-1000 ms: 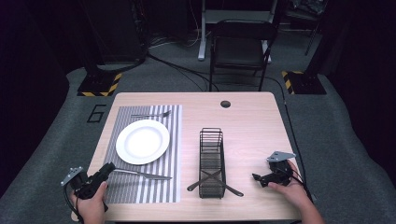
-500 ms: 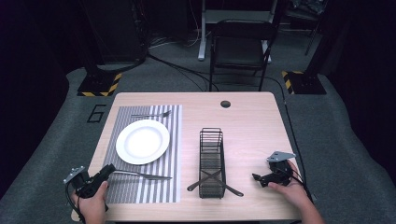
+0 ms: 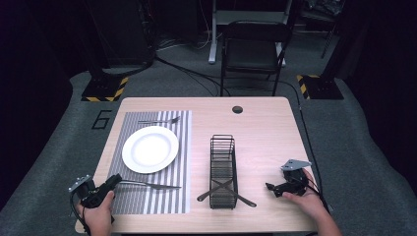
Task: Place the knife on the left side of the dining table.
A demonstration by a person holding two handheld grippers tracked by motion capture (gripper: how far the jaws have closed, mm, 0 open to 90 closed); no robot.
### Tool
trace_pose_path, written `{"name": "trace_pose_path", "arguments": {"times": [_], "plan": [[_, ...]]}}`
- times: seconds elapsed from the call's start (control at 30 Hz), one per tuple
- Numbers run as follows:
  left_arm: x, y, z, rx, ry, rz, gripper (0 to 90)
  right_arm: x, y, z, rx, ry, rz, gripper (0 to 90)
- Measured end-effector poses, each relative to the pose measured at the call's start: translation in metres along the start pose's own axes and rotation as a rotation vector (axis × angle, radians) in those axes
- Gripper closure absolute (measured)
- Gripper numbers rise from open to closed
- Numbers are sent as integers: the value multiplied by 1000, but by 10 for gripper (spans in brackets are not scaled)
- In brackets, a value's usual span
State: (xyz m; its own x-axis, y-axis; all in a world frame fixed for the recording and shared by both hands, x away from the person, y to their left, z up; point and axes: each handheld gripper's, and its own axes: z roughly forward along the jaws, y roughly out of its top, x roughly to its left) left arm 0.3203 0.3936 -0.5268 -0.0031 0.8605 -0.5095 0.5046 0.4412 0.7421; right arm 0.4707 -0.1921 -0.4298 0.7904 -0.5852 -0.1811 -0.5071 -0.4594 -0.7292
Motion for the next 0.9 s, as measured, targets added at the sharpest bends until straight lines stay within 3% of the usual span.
{"name": "trace_pose_path", "arguments": {"times": [0.4, 0.9], "plan": [[2, -1, 2, 38, 18, 5, 707, 0, 0, 0, 0, 0, 0, 0], [8, 2, -3, 4, 36, 10, 706, 0, 0, 0, 1, 14, 3, 0]]}}
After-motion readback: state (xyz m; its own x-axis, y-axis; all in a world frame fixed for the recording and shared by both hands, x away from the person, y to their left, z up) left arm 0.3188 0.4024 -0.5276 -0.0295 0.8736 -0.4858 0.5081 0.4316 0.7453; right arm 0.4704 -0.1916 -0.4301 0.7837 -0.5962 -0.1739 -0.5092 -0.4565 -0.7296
